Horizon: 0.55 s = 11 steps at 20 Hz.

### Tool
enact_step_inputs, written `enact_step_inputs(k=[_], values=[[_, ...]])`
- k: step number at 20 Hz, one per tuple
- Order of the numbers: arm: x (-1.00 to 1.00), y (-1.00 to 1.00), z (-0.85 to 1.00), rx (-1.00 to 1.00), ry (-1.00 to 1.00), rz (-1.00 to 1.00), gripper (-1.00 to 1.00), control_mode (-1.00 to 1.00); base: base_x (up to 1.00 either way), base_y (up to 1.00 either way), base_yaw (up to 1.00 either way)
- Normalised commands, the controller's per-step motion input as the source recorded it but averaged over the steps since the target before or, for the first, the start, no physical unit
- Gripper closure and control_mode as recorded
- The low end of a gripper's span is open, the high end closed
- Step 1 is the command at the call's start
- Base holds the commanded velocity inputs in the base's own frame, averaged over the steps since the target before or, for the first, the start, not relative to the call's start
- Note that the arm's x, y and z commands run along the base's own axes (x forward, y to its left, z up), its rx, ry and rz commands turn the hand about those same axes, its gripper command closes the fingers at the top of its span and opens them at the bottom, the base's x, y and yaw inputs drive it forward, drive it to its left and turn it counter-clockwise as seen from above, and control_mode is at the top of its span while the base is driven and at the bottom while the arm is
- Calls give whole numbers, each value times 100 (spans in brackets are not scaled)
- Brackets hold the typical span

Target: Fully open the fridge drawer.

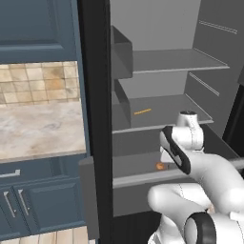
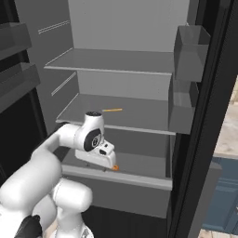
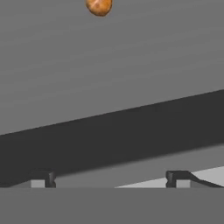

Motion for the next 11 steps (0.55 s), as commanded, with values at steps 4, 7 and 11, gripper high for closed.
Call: enact_step_inputs(k=[4,7,11], values=[[-90,-19,-20,2,8,-6,-100,-100,0,0,0],[-69,-8,1,6,-2,-4,-100,-100,0,0,0],[-66,-3,35,7,-19,-1,-100,-100,0,0,0]])
